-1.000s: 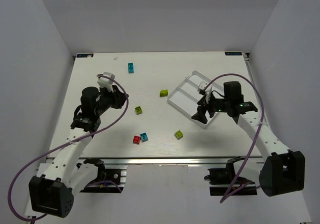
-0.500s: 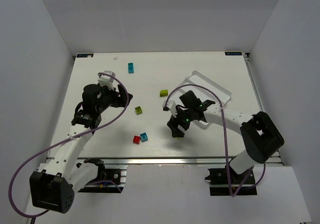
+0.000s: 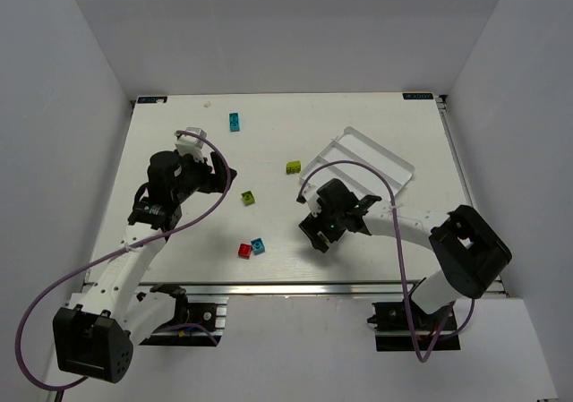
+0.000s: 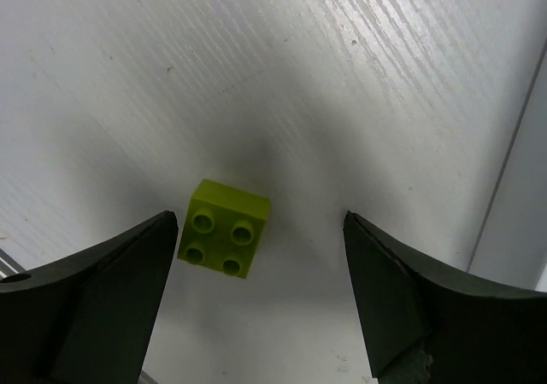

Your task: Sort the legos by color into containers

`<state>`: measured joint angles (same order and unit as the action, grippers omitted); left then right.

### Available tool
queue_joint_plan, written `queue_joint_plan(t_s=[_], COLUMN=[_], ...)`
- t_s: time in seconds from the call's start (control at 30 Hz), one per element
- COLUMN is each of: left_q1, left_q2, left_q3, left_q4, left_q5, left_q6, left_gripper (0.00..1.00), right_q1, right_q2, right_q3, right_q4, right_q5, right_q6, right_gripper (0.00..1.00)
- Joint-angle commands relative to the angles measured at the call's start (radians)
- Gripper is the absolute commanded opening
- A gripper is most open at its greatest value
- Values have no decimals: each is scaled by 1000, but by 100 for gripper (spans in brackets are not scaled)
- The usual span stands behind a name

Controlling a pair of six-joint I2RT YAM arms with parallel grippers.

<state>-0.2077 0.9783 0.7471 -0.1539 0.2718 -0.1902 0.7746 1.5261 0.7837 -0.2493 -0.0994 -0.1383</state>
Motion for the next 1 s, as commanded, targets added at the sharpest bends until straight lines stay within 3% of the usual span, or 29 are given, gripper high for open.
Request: queue_joint_plan(t_s=[0.0, 0.1, 0.13, 0.23, 0.3, 0.4, 0.43, 0.5, 0.7, 0.97], left_q1=[-1, -1, -1, -1, -1, -1, -1, -1, -12, -77], left_q2=[-1, 3, 3, 11, 13, 20, 23, 37, 189, 385], left_q3=[32, 32, 32, 34, 34, 34, 34, 31, 64, 144], left_q4=[-4, -4, -4, -7, -7, -7, -4, 2, -1, -133], left_q5=[-13, -14, -16, -16, -14, -6, -2, 35, 145, 46], left_q6=[14, 14, 14, 15, 15, 15, 14, 3, -67, -124], left_gripper=[85, 85, 85, 85, 85, 85, 85, 87, 89, 89], right_q1=[29, 46, 51, 61, 68, 65, 63, 60, 20, -110], right_q2=[-43, -47, -47, -46, -38, -24, -24, -24, -102, -112], right_q3=[-11, -15, -15, -15, -9, 2, 5, 20, 153, 272], right_q4=[55, 61, 58, 50, 42, 15, 15, 16, 1, -16], right_q5=[95, 95, 124, 125, 121, 112, 116, 121, 185, 181], right_q6=[58, 55, 49, 40, 37, 37, 34, 23, -41, -35], right_gripper=[83, 74, 63, 45, 38, 19, 8, 0, 0, 0])
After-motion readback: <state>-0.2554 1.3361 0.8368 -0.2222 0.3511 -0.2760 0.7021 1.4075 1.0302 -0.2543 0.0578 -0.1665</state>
